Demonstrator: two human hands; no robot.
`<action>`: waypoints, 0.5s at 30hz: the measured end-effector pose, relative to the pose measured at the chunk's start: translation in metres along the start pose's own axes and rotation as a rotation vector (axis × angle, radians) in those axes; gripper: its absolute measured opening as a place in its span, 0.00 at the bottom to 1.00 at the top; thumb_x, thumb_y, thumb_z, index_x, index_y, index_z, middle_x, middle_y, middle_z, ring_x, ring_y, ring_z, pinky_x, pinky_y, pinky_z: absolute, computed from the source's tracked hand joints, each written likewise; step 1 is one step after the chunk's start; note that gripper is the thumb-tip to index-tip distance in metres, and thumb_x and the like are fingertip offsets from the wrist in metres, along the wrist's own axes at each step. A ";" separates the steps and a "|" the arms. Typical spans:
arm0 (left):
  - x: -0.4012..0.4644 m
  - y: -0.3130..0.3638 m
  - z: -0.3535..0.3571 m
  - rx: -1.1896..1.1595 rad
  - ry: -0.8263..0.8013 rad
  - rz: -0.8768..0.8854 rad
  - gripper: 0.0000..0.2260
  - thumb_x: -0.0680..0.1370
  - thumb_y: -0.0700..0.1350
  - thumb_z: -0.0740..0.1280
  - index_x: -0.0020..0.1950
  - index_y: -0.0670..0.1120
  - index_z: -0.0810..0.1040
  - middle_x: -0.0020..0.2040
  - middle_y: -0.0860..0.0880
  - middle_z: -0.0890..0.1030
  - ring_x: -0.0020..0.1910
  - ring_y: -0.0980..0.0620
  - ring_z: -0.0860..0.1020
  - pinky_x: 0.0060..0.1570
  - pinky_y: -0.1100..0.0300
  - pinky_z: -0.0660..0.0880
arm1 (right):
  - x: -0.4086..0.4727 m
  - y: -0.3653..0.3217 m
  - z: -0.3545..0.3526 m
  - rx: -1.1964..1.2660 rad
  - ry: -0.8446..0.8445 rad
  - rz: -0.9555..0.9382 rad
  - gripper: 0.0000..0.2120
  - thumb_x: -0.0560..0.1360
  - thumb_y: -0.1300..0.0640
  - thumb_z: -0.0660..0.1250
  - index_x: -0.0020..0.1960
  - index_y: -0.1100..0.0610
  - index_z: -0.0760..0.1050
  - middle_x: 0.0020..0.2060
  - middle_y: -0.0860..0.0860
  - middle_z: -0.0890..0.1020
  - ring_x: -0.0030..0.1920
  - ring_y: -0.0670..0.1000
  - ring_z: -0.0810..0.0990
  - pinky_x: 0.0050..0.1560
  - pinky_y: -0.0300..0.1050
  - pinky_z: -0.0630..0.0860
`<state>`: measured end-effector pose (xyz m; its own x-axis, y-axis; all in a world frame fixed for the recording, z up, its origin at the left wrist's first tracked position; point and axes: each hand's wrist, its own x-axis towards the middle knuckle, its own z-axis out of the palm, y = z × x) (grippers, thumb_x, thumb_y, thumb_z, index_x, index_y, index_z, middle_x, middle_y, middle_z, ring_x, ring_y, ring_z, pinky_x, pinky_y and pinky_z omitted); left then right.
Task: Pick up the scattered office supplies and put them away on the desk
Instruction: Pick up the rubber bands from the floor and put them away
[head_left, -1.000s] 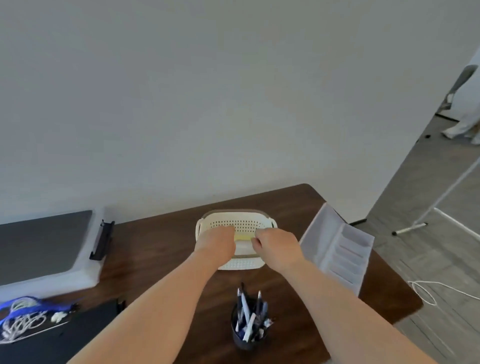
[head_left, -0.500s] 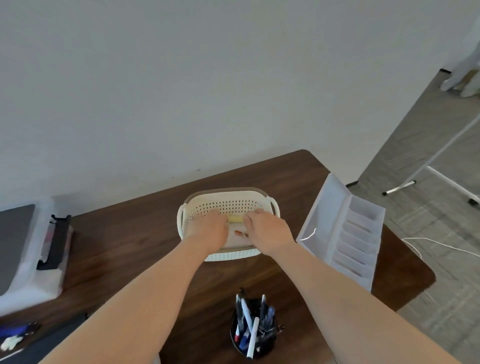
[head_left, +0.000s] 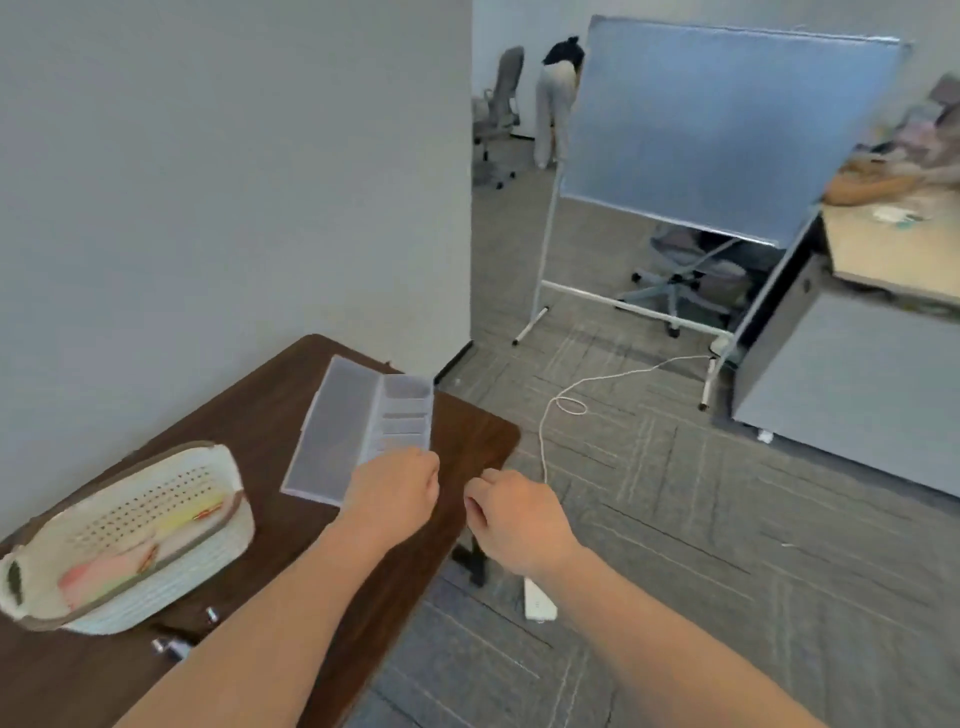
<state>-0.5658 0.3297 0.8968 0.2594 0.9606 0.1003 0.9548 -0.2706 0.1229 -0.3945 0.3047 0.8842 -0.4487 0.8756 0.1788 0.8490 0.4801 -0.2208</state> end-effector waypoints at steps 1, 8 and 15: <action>0.004 0.034 0.014 -0.022 -0.010 0.055 0.10 0.79 0.49 0.56 0.42 0.49 0.72 0.43 0.50 0.75 0.43 0.48 0.76 0.37 0.55 0.69 | -0.031 0.029 -0.009 0.005 -0.014 0.069 0.12 0.80 0.52 0.55 0.49 0.55 0.75 0.44 0.52 0.78 0.46 0.56 0.77 0.36 0.48 0.71; -0.017 0.296 0.131 -0.123 -0.182 0.268 0.08 0.78 0.48 0.59 0.47 0.47 0.76 0.46 0.49 0.77 0.49 0.47 0.76 0.40 0.51 0.74 | -0.288 0.208 -0.023 0.071 -0.085 0.530 0.10 0.79 0.53 0.56 0.52 0.56 0.74 0.50 0.53 0.77 0.54 0.57 0.74 0.40 0.48 0.68; -0.073 0.488 0.270 -0.168 -0.424 0.498 0.08 0.79 0.47 0.58 0.50 0.47 0.75 0.48 0.50 0.76 0.51 0.48 0.74 0.39 0.54 0.70 | -0.507 0.314 0.033 0.171 -0.172 0.932 0.11 0.80 0.54 0.56 0.55 0.55 0.75 0.52 0.51 0.78 0.56 0.54 0.75 0.45 0.47 0.72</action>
<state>-0.0794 0.1443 0.6829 0.7303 0.6510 -0.2071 0.6796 -0.6612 0.3178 0.0901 0.0132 0.6926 0.3390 0.8985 -0.2788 0.8392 -0.4227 -0.3420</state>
